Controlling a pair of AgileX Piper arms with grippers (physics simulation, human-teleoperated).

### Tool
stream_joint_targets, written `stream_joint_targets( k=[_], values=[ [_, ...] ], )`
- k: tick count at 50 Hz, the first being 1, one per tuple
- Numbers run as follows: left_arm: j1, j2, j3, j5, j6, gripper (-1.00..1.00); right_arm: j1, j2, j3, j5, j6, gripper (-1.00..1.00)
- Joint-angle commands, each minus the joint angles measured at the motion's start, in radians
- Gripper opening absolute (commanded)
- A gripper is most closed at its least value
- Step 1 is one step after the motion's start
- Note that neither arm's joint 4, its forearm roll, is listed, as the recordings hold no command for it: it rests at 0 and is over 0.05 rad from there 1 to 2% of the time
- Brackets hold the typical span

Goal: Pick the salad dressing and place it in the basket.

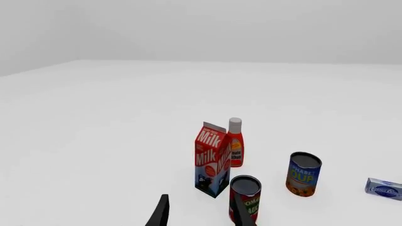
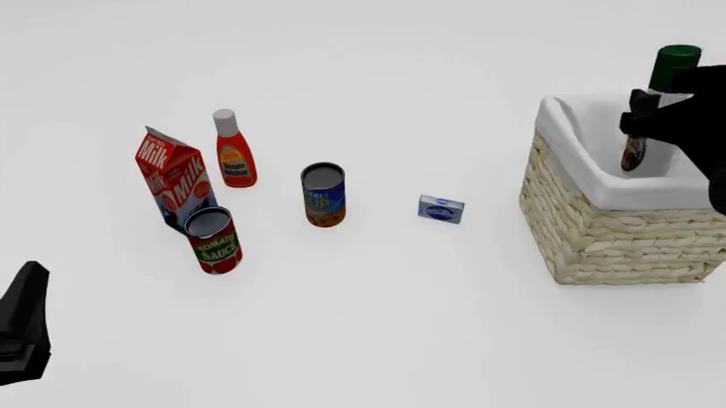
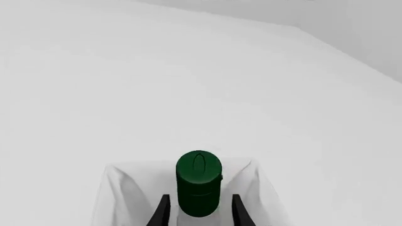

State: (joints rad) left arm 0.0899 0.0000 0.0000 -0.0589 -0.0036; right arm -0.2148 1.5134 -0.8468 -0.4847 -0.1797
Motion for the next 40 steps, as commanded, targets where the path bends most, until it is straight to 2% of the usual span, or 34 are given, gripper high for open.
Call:
stream_joint_targets(
  k=[1, 27, 40],
  values=[
    [0.000, 0.000, 0.000, 0.003, -0.003, 1.00, 0.005, -0.006, -0.008, 0.003, 0.014, 1.00],
    [-0.003, 0.000, 0.000, 0.002, -0.006, 1.00, 0.016, -0.027, -0.001, 0.000, 0.011, 1.00],
    [-0.004, 0.000, 0.000, 0.001, -0.003, 1.00, 0.001, -0.141, 0.032, 0.041, 0.024, 1.00]
  ],
)
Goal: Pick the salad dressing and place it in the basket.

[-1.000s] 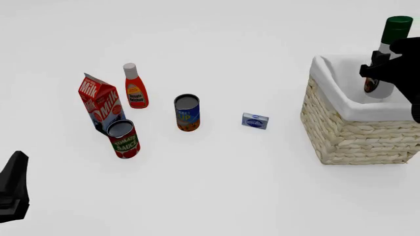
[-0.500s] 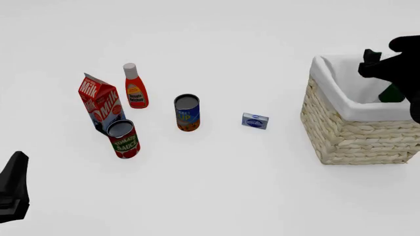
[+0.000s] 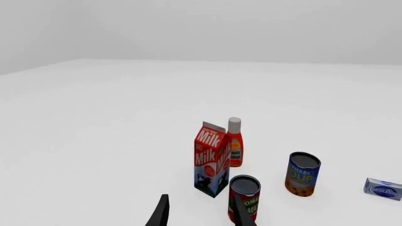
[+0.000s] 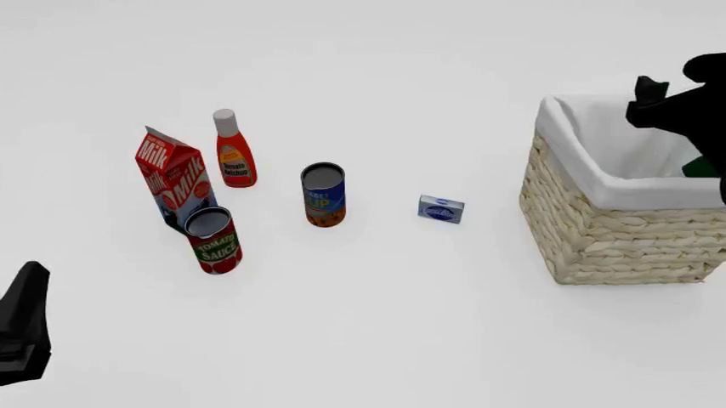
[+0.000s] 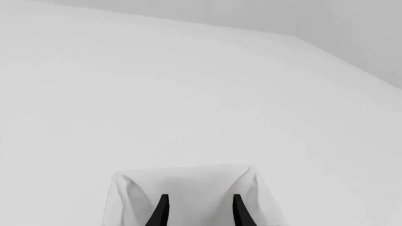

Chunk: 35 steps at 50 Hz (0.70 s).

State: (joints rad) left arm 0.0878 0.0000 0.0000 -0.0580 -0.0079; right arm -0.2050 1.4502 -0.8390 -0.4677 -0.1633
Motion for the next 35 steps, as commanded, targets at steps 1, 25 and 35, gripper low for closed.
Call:
stream_joint_targets(
  k=[1, 25, 35],
  values=[
    [-0.001, 0.000, 0.000, 0.001, 0.001, 1.00, -0.006, -0.090, 0.028, 0.028, 0.008, 1.00],
    [-0.007, 0.000, 0.000, -0.010, 0.016, 1.00, 0.009, -0.442, 0.168, 0.180, 0.000, 1.00],
    [-0.015, 0.000, 0.000, -0.013, 0.016, 1.00, 0.011, -0.563, 0.233, 0.235, 0.002, 1.00]
  ],
)
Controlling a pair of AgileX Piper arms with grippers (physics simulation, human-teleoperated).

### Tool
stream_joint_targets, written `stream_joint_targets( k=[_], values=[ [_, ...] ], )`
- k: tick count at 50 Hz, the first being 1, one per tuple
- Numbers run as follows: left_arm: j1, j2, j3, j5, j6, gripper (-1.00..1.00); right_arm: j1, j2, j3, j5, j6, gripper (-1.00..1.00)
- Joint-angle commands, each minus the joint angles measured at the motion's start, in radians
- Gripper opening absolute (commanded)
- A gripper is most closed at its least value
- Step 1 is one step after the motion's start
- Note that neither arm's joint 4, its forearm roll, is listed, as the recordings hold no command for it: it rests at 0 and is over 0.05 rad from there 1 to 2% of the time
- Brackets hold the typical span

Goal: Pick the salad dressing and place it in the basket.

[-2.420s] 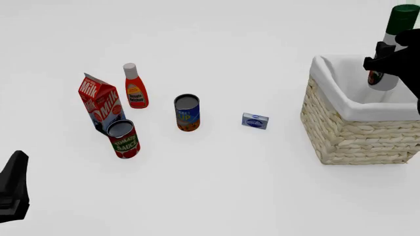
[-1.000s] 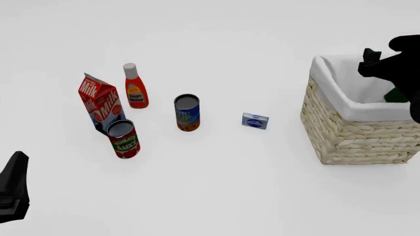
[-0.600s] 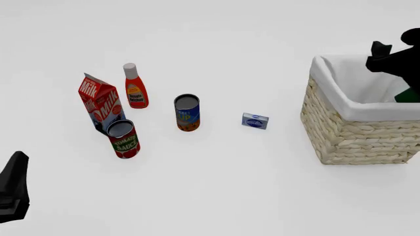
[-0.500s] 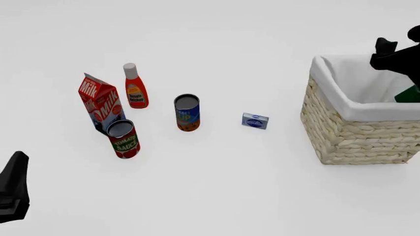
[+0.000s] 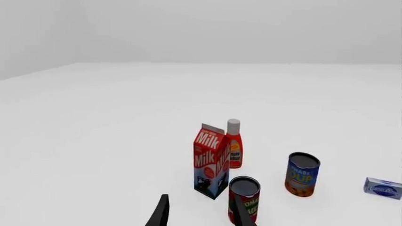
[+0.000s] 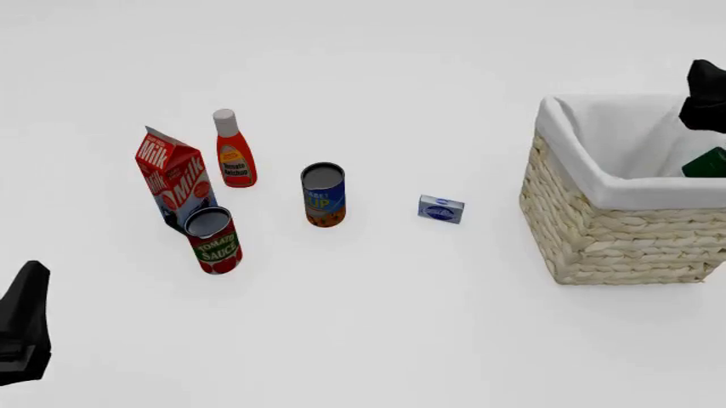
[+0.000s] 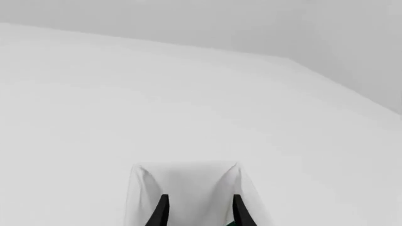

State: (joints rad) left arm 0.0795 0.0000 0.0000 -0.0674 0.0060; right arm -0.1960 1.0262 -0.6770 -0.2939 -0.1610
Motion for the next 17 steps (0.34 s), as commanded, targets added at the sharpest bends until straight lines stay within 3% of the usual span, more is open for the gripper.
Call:
stream_joint_targets(
  k=[1, 17],
  values=[
    [-0.007, 0.000, 0.000, -0.004, 0.002, 1.00, 0.003, -0.157, 0.082, 0.067, -0.001, 1.00],
    [-0.006, 0.000, 0.000, 0.001, -0.006, 1.00, 0.010, -0.337, 0.203, 0.116, 0.005, 1.00]
  ],
)
